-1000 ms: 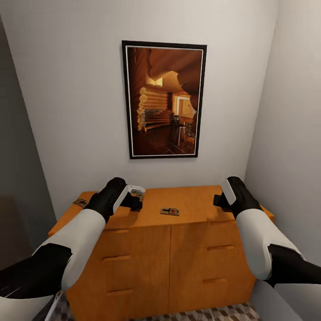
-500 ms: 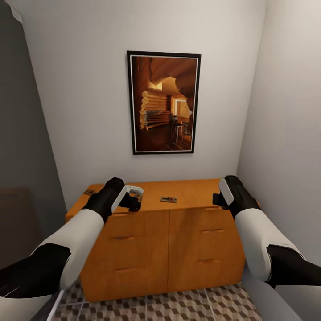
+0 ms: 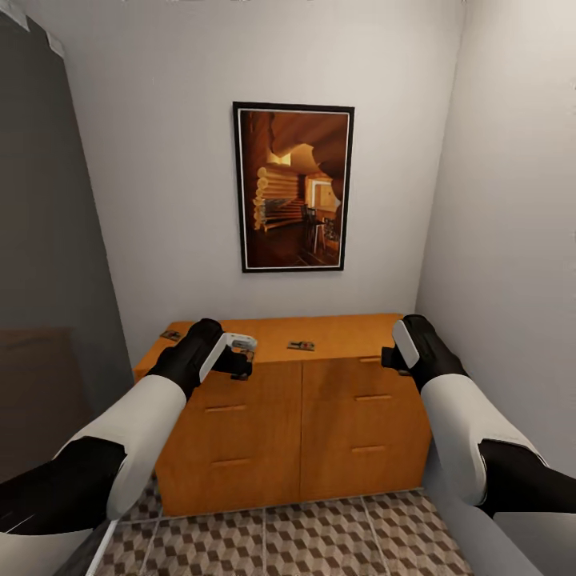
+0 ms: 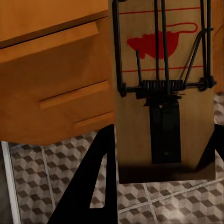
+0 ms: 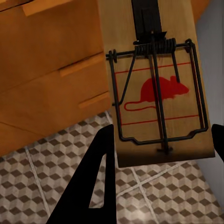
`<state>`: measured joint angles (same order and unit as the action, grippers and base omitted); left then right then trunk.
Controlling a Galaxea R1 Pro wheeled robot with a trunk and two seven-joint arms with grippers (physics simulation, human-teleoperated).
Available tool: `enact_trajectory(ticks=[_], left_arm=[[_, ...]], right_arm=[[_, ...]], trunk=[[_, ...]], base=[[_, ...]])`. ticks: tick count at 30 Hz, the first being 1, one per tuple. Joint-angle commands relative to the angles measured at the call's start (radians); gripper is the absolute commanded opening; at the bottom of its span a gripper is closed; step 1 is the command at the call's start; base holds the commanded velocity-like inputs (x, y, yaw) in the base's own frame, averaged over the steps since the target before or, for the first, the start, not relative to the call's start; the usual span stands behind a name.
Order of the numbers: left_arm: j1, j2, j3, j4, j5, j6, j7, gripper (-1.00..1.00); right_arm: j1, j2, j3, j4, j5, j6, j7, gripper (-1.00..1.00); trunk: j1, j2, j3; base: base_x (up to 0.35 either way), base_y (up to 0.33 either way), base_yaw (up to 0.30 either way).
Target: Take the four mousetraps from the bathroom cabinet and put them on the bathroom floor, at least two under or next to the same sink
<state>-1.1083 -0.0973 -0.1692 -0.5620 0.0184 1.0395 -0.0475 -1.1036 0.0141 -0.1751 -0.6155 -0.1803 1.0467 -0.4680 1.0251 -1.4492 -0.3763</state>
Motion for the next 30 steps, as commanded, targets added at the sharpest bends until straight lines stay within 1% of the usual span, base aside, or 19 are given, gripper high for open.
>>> enact_trajectory(ticks=[1, 7, 10, 17, 30], left_arm=[[-0.001, 0.001, -0.004, -0.001, 0.000, 0.004, -0.001, -1.00], [-0.001, 0.001, -0.004, 0.000, 0.003, 0.004, -0.001, -1.00], [-0.001, 0.001, -0.003, 0.003, 0.005, 0.005, -0.002, -1.00], [-0.001, 0.002, 0.000, 0.022, 0.006, 0.005, -0.002, -1.00], [-0.001, 0.002, 0.002, 0.028, 0.006, 0.004, -0.002, -1.00]], right_arm=[[-0.001, 0.001, -0.004, -0.001, -0.011, 0.000, -0.009, -1.00], [-0.001, 0.001, -0.004, -0.001, -0.013, 0.000, -0.009, -1.00], [-0.001, 0.004, -0.003, 0.001, -0.013, 0.000, -0.010, -1.00], [-0.001, 0.004, -0.003, 0.002, -0.013, 0.000, -0.011, -1.00], [-0.001, 0.010, -0.003, 0.012, -0.014, 0.000, -0.008, -1.00]], trunk=[[0.000, -0.001, -0.001], [0.000, -0.001, -0.001], [0.000, -0.001, -0.001], [0.000, -0.001, -0.001], [0.000, -0.001, -0.001]], base=[[-0.069, 0.000, 0.000], [-0.047, 0.000, 0.000], [-0.216, 0.000, 0.000], [-0.313, 0.000, 0.000], [-0.344, 0.000, 0.000]])
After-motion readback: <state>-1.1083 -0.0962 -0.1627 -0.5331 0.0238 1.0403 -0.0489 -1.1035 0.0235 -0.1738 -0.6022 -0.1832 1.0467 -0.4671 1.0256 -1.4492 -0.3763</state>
